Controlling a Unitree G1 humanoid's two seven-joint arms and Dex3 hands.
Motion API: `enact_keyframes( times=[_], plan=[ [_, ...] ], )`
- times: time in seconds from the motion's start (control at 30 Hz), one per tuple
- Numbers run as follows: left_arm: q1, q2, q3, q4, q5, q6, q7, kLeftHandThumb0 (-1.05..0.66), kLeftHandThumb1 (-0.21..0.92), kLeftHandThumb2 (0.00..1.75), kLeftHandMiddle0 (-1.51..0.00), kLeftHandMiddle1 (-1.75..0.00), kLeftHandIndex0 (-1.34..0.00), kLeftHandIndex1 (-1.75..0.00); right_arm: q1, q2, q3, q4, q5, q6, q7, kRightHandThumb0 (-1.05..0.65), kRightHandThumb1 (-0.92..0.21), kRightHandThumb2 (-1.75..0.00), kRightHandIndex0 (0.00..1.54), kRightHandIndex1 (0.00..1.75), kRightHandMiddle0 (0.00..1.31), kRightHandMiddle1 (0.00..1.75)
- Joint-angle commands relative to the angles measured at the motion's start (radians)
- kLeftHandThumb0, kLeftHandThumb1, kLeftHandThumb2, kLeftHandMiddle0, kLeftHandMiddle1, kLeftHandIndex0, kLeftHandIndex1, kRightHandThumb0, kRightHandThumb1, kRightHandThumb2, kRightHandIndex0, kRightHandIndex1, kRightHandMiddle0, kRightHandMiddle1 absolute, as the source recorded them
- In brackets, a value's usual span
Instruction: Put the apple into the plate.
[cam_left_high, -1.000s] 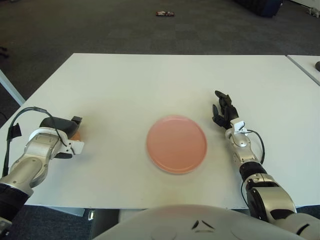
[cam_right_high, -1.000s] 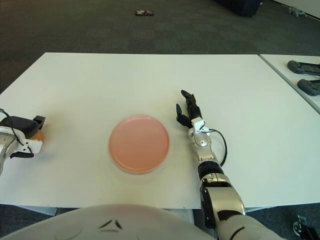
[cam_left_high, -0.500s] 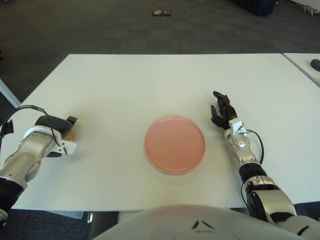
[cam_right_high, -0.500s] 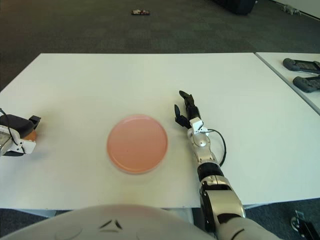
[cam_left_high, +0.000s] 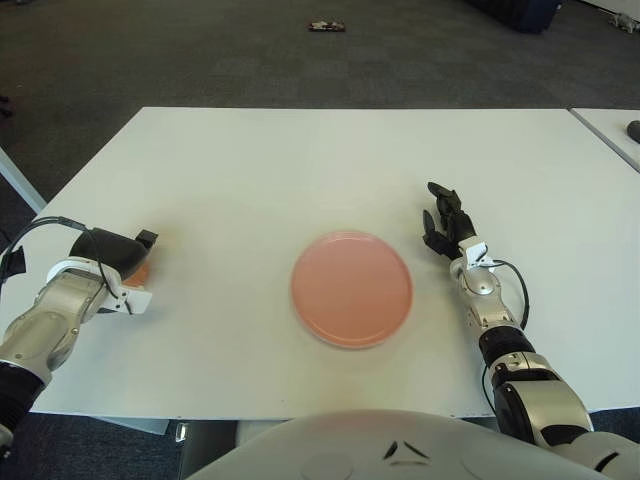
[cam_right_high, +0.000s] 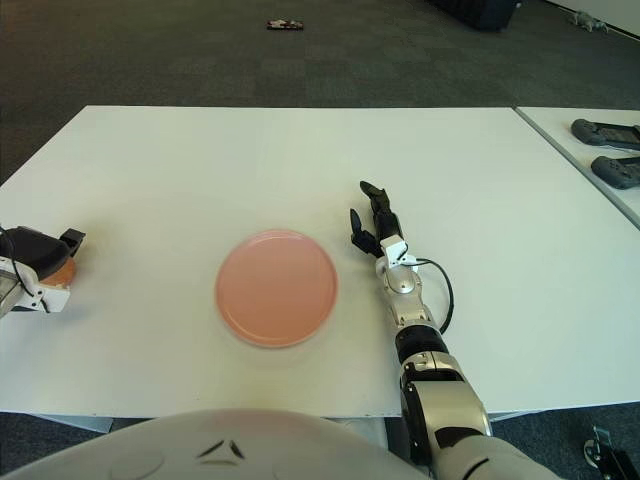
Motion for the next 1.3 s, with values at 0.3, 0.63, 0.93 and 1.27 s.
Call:
enact_keyframes(
  times=[0.3,0.63,0.93,1.27],
  plan=[
    [-0.067,0.015,-0.032,0.098,-0.064,-0.198,0.110,0.00,0.15,1.48,-0.66,-1.72,-0.62,-1.69,0.010,-0.001,-0.006,0.051,0.011,-0.001,0.014,-0.84,-0.92,-0.79,0.20,0.01,0.00,0.57],
    [-0.074,0.009,-0.039,0.147,-0.007,-0.253,0.404,-0.01,0.21,1.42,-0.59,-1.72,-0.60,-1.69,0.007,0.004,-0.008,0.061,0.010,-0.013,0.007,-0.83,-0.92,-0.78,0.22,0.02,0.00,0.63],
    [-0.102,-0.022,-0.028,0.191,-0.029,-0.274,0.573,-0.01,0.21,1.43,-0.58,-1.74,-0.58,-1.72,0.004,0.010,-0.011,0.064,0.014,-0.011,0.005,-0.81,-0.92,-0.76,0.24,0.02,0.00,0.71],
    [-0.107,-0.049,0.025,0.180,-0.137,-0.305,0.600,-0.01,0.15,1.51,-0.62,-1.75,-0.61,-1.74,0.005,0.018,-0.012,0.059,0.011,-0.009,-0.005,-0.79,-0.92,-0.75,0.26,0.02,0.00,0.74]
  ],
)
